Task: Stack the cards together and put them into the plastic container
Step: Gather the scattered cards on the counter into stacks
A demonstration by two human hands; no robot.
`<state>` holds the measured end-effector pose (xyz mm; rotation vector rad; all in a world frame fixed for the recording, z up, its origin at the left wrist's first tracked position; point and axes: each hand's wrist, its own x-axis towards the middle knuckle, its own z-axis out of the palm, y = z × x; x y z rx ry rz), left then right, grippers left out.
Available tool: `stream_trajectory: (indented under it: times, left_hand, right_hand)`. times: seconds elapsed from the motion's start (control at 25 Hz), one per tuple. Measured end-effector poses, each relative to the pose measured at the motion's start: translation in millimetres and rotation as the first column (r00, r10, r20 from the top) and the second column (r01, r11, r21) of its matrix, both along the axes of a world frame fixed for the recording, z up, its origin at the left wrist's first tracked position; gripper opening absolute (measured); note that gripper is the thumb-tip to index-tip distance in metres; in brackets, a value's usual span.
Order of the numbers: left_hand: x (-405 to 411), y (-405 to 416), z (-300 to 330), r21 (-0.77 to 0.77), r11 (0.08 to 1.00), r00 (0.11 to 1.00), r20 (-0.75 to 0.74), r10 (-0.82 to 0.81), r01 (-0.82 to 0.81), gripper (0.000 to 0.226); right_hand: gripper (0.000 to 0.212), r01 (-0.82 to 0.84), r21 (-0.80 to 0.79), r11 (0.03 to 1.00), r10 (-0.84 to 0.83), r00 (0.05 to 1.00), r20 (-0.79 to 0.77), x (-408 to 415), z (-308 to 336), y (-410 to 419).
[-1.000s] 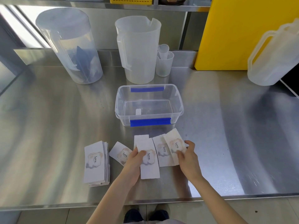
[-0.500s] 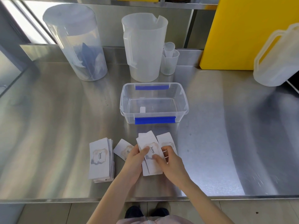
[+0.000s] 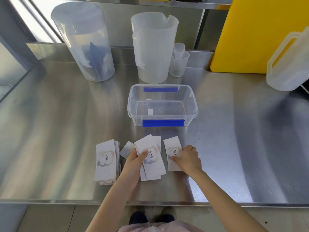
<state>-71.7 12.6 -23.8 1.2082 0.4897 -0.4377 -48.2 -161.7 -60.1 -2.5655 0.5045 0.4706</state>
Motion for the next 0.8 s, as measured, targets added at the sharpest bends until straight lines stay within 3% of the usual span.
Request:
stream_trajectory:
  times: [0.12,0.24,0.32,0.52,0.68,0.8]
  left_hand:
    - [-4,3,-2,0.008,1.000,1.000,-0.005,0.002,-0.002,0.035]
    - [-6,3,-5,0.034,0.999,1.000,0.006,0.008,-0.009,0.036]
    - [-6,-2,-3,0.042,0.999,0.999,0.041,0.013,-0.015,0.034]
    - [-3,-6,3,-0.054,0.997,0.999,0.025,0.048,-0.047,0.031]
    - [-5,-1,3,-0.020,0.998,0.998,0.035,0.059,-0.059,0.029]
    - [-4,7,5,0.020,0.995,0.995,0.039,0.095,-0.096,0.027]
  right_hand:
    - [0.039,0.073,0.258,0.964,-0.079,0.997,0.015,1,8,-1]
    - [0.034,0.136,0.569,0.811,-0.191,0.981,0.038,1,31,3]
    - [0.033,0.093,0.672,0.734,-0.169,0.984,0.049,-4,43,12]
    - [0.030,-0.079,0.479,0.874,0.000,0.987,0.162,-15,39,33]
    - [0.030,-0.131,0.446,0.886,0.046,0.979,0.197,-19,35,42]
    - [0.018,-0.152,0.470,0.869,0.056,0.976,0.212,-17,36,44]
